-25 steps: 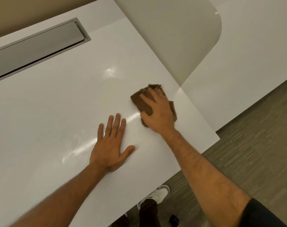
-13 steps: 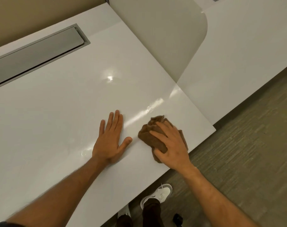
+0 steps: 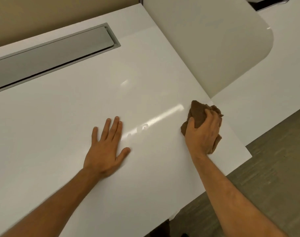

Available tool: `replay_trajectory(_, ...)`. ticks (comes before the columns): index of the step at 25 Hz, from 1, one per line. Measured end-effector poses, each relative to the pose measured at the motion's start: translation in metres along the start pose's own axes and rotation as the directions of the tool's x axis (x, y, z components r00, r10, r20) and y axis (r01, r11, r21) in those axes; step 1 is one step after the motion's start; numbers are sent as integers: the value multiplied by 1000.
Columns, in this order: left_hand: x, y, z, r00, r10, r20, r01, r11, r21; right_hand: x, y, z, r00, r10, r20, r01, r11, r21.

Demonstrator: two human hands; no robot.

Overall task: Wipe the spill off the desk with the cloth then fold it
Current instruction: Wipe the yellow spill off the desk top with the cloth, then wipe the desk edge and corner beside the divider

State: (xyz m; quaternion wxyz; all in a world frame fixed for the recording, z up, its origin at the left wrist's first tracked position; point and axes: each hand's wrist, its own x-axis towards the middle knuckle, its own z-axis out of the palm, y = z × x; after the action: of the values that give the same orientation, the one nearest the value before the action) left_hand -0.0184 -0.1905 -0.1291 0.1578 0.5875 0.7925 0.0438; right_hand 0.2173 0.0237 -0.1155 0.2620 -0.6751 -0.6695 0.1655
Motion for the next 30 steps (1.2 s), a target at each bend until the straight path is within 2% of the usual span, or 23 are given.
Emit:
replay_trajectory(4, -2, -6, 3, 1000, -7, -7, 6, 1000, -10, 28, -41, 34, 983, -154, 99, 152, 988, 27)
replay_trajectory(7, 1, -5, 2, 1000, 11, -4, -12, 1000, -23, 41, -95, 72, 942, -288, 174, 285, 958, 38)
replay_trajectory(9, 2, -4, 0, 1000, 7, 1, -7, 999, -46, 36, -127, 95, 878, -402, 259, 393, 915, 87)
replay_trajectory(11, 1, -4, -3, 1000, 1, -5, -2, 995, -99, 18, -140, 105, 784, -510, 355, 490, 859, 151)
replay_trajectory(16, -5, -5, -7, 995, -9, -95, -21, 952, -306, -55, -115, 77, 561, -684, 467, 657, 711, 251)
replay_trajectory(19, -5, -8, -6, 989, -23, -146, -38, 915, -402, -103, -81, 44, 509, -713, 482, 689, 673, 268)
replay_trajectory(23, -6, -9, -5, 993, 41, -112, -71, 956, -283, -149, -21, -7, 452, -738, 500, 707, 639, 304)
replay_trajectory(24, -5, -10, -5, 994, 52, -92, -73, 966, -247, -157, -5, -17, 452, -738, 500, 696, 643, 319)
replay_trajectory(26, -4, -11, -4, 997, 65, -52, -73, 983, -167, -170, 22, -33, 506, -736, 450, 655, 667, 355)
replay_trajectory(28, -3, -11, -3, 996, 86, -34, -89, 992, -86, -178, 43, -45, 602, -709, 366, 617, 705, 350)
replay_trajectory(30, -5, -8, -2, 984, 172, -41, -173, 985, -21, -186, 57, -61, 738, -614, 278, 532, 784, 321)
